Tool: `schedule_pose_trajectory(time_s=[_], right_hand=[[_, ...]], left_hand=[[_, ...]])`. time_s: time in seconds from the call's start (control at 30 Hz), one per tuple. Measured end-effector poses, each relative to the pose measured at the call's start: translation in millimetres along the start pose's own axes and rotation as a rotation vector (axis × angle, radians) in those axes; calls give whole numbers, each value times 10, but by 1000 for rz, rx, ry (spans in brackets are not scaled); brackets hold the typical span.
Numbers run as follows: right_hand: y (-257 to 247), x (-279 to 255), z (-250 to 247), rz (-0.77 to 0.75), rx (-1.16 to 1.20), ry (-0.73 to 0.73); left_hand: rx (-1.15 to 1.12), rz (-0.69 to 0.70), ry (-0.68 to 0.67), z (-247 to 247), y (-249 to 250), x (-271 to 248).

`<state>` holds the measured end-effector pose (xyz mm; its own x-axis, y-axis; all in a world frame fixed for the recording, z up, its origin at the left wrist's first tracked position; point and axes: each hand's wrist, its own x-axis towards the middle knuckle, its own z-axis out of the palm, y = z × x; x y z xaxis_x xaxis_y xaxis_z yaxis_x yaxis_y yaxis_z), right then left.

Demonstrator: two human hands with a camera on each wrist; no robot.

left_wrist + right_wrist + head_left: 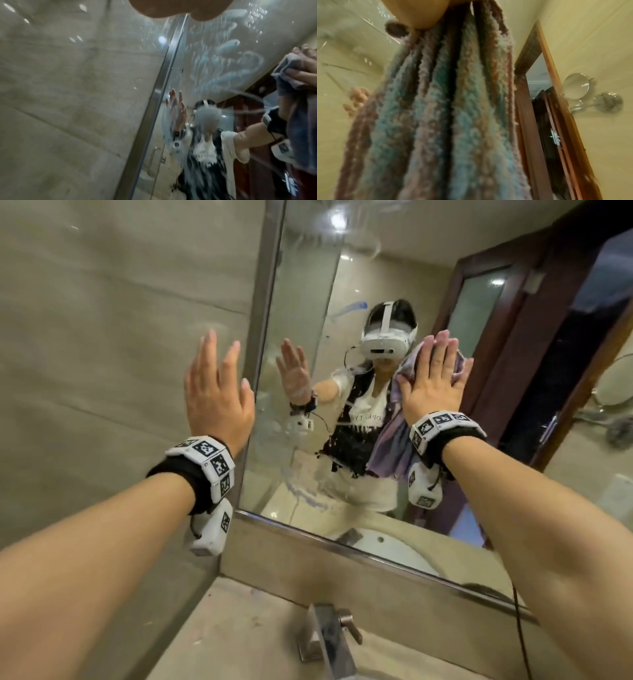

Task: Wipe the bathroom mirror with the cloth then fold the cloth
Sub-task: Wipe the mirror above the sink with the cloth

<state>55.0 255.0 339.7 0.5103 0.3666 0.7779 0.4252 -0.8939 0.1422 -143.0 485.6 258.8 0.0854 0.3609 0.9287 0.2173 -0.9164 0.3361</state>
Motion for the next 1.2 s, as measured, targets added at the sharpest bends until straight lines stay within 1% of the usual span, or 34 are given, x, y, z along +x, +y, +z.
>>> schedule_pose_trajectory(time_s=[0.13,0.27,0.37,0.43,0.5,0.57,0.67,0.8,0.87,1.03,1.2], right_hand=[[-54,258,-262,-12,23,-17],[-43,462,-372,-9,20,-2],[-69,536,-408,75,0,63],[-75,554,-414,132,-14,115],[-77,568,-359,101,-25,131],[-93,585,-324,62,-15,117],[-140,688,-317,71,32,111],[-356,1032,-483,198,125,208],[-473,1271,-627,222,144,237],[-751,1933,-1022,124,75,240],[-989,2410,-1333,79,65,238]], left_hand=[[9,9,59,-206,48,503],[-8,55,129,-306,42,806],[25,96,159,-259,15,921],[31,96,156,-185,31,970],[18,84,141,-122,65,998],[1,75,138,-71,79,1013],[-16,91,135,-1,68,1069],[-4,170,159,69,41,1237],[-17,189,171,100,65,1351],[-49,110,260,213,162,1498],[-106,106,301,280,155,1482]])
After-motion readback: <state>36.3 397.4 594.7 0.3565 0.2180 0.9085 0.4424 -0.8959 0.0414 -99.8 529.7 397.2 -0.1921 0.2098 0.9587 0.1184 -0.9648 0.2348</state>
